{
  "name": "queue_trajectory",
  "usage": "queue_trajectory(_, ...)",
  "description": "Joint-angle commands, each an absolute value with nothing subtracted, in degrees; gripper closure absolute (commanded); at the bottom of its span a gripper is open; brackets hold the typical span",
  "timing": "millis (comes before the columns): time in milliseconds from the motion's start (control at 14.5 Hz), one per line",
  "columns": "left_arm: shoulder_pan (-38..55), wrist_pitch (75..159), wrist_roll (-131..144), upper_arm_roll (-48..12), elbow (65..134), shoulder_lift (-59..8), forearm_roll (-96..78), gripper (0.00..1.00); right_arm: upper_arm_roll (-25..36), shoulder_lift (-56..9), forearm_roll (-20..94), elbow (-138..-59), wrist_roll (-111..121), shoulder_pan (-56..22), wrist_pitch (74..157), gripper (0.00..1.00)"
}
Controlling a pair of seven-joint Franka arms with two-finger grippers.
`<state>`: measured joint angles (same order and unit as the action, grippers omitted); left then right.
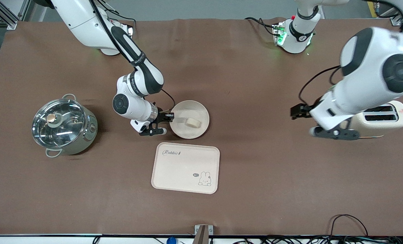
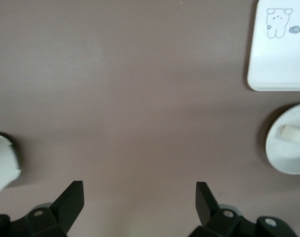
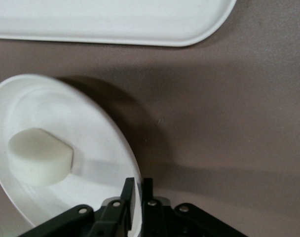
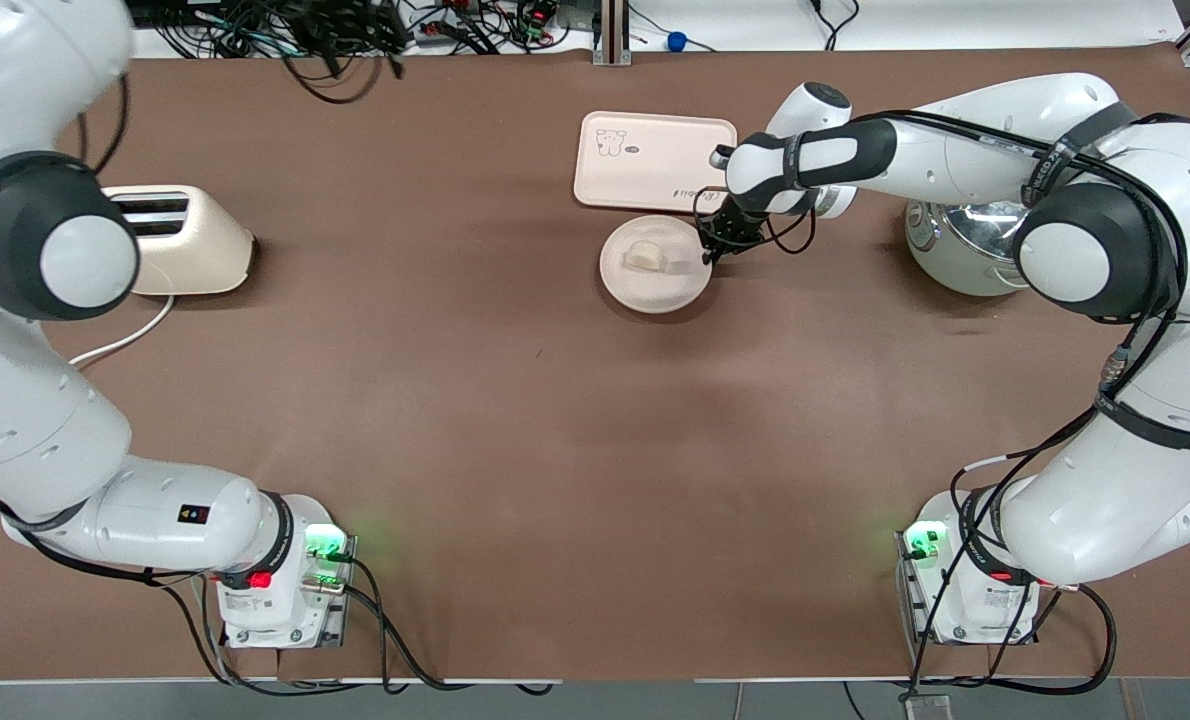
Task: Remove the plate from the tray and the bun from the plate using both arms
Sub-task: 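Release the plate with the right gripper while the left gripper reaches the bun, then grasp the white bun with the left gripper while the right gripper withdraws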
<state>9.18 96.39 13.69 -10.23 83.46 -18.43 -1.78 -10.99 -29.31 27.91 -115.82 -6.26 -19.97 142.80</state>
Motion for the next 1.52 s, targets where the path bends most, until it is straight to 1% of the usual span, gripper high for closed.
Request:
queue_trajectory(0,12.12,99.83,18.97,-10.11,82.79,-22.05,-2.55,0.00,-11.43,-26.54,28.48,-118.30,-5.45,-19.34,142.91,0.63)
queue_trajectory(138,15.19,102.38,24.66,-10.11,82.79,-24.25,-2.64,0.00,-11.34,-26.19,28.48,-118.30,-5.54,-19.34,142.74,0.48)
queue_trajectory(414,21.87,107.48,37.94,-10.02,82.79,-27.85,-1.93,0.00,-10.99,-23.91,28.39,-117.77,-5.19,-16.62,136.15,0.15)
queue_trajectory(621,25.04,110.55,45.15,-10.02,82.79,-29.79,-1.85,0.00,-9.85,-21.10,27.60,-118.04,-5.19,-16.35,134.91,0.00)
queue_trajectory(759,27.93,114.41,49.11,-10.02,82.79,-31.89,-2.11,0.00,-7.48,-18.38,27.33,-118.21,-4.92,-15.47,134.39,0.00)
queue_trajectory(897,30.93,118.02,55.16,-9.93,82.79,-34.61,-1.94,0.00,-4.32,-15.75,26.38,-116.55,-4.83,-14.94,130.37,0.00)
queue_trajectory(1034,32.68,122.15,62.98,-9.93,82.79,-37.34,-1.76,0.00,-0.28,-13.81,18.59,-112.78,-5.10,-14.59,124.14,0.00)
queue_trajectory(1172,35.50,126.37,71.67,-9.76,82.79,-39.10,-1.84,0.00,3.67,-12.48,10.76,-106.12,-4.92,-14.41,115.27,0.00)
queue_trajectory(1310,37.78,128.75,79.85,-9.41,82.88,-41.12,-1.67,0.00,6.32,-12.39,3.72,-97.25,-4.66,-13.72,105.42,0.00)
queue_trajectory(1448,38.85,130.51,87.41,-9.23,83.06,-42.71,1.21,0.00,7.03,-12.13,2.02,-90.29,-3.70,-11.26,99.78,0.00)
